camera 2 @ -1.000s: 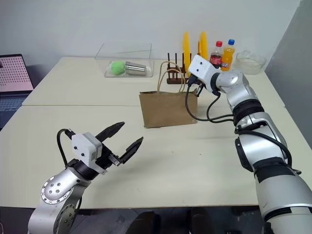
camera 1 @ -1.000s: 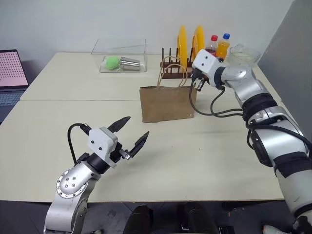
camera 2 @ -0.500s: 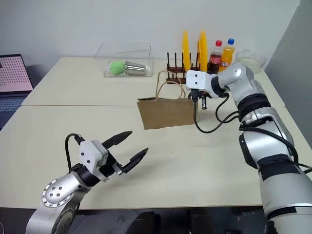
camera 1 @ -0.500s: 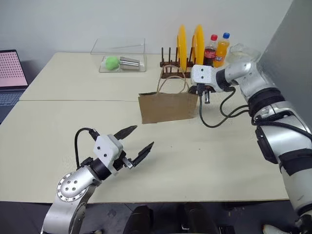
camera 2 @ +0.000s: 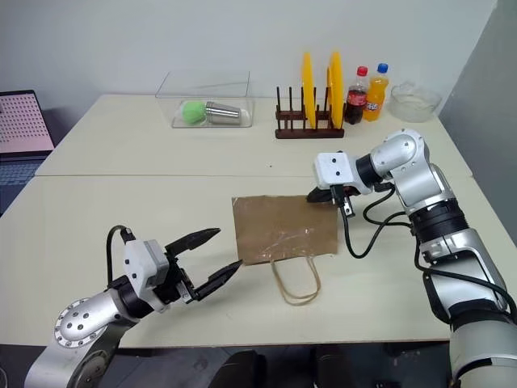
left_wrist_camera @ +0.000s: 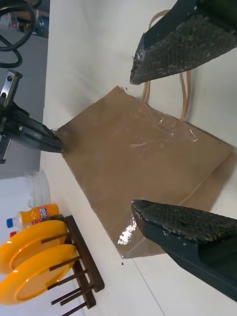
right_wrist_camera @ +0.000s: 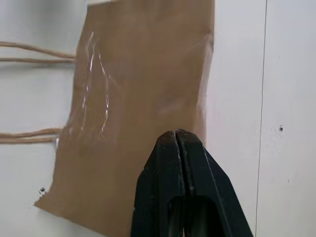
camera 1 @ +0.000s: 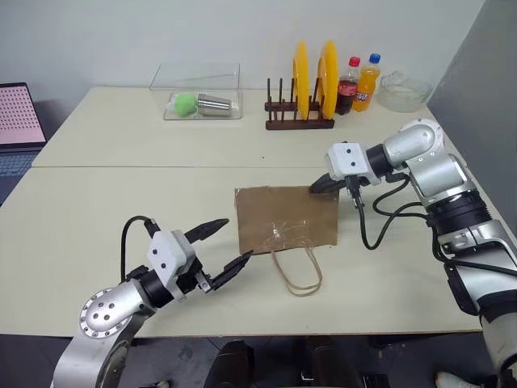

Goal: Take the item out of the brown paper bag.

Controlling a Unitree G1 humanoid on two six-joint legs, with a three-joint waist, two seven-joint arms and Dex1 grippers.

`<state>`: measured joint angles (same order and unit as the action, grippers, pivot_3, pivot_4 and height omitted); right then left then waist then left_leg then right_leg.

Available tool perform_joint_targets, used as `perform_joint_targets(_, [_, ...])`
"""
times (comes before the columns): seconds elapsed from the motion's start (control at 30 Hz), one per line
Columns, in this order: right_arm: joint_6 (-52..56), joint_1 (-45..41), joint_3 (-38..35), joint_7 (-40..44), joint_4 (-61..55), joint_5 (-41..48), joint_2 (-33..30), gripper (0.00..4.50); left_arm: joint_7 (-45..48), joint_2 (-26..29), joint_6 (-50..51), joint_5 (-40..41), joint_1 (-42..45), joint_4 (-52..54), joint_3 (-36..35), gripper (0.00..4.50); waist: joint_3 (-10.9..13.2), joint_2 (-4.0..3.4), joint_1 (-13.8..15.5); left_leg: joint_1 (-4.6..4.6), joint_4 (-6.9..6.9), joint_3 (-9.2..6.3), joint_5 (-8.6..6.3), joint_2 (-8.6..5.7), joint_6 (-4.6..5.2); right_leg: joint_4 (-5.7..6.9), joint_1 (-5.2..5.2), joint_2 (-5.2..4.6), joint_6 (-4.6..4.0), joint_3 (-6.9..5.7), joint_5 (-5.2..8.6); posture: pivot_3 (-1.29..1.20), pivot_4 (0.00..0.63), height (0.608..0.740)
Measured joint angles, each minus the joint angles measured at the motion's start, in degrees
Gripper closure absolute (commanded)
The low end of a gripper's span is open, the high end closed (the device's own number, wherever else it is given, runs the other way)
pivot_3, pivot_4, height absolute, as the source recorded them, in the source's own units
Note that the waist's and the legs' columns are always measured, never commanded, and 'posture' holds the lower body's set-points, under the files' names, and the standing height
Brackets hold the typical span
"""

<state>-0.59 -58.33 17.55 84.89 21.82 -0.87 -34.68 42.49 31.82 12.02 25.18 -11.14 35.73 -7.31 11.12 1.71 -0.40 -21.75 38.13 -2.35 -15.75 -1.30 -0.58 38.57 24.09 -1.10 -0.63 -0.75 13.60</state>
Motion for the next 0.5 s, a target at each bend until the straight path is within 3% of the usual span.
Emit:
perform_joint_targets(0.17, [14.0, 9.1, -9.8, -4.0, -18.7, 11.0, -2.6, 4.46, 4.8, 5.7, -1.6, 0.1, 5.4, -2.7, -1.0, 0.58, 0.0, 0.02, 0.8, -0.06, -0.02, -0.24, 0.0, -0.01, -0.01, -0.1, -0.06, 0.0, -0.01, -0.22, 0.01, 0.0, 0.15, 0.74])
perform_joint_targets(0.2, [16.2, 11.1, -10.7, -5.1, -21.7, 12.2, -2.8, 4.13, 5.7, 6.6, -2.4, -0.5, 6.5, -3.6, -1.1, 0.25, 0.0, 0.02, 0.8, -0.06, -0.02, -0.19, 0.0, -0.01, -0.01, -0.13, -0.06, 0.0, 0.0, -0.17, 0.01, 0.0, 0.15, 0.74])
perform_joint_targets(0.23, [19.7, 14.9, -12.8, -7.4, -26.4, 14.2, -3.1, 4.13, 7.7, 8.3, -4.1, -1.9, 8.3, -5.1, -0.2, 0.2, 0.0, 0.02, 1.0, -0.08, -0.04, -0.24, 0.0, -0.01, -0.01, -0.21, -0.09, 0.0, 0.0, -0.22, 0.01, 0.0, 0.15, 0.74])
perform_joint_targets(0.27, [24.1, 20.3, -15.1, -10.3, -32.3, 16.4, -3.4, 3.91, 10.8, 10.5, -6.9, -3.9, 10.4, -7.1, 1.7, 0.0, 0.0, 0.04, 1.2, -0.12, -0.09, -0.27, 0.0, -0.01, -0.01, -0.34, -0.11, 0.0, -0.01, -0.26, 0.01, 0.0, 0.15, 0.74])
perform_joint_targets(0.33, [30.7, 30.0, -17.4, -15.3, -41.4, 19.5, -3.2, 3.49, 15.9, 12.7, -12.1, -7.0, 13.6, -10.6, 5.0, 0.0, 0.0, -0.09, 1.5, -0.19, -0.14, -0.19, 0.0, -0.03, -0.01, -0.52, -0.1, -0.01, 0.0, -0.19, 0.01, 0.0, 0.15, 0.74])
perform_joint_targets(0.5, [40.5, 47.4, -21.9, -25.0, -57.7, 24.6, -3.4, 1.65, 23.9, 12.0, -23.5, -12.1, 22.2, -19.6, 13.6, 0.0, 0.0, -0.13, 1.7, -0.18, -0.12, -0.07, 0.0, 0.0, 0.0, -0.55, -0.1, 0.01, 0.33, -0.12, 0.14, 0.0, 0.15, 0.74])
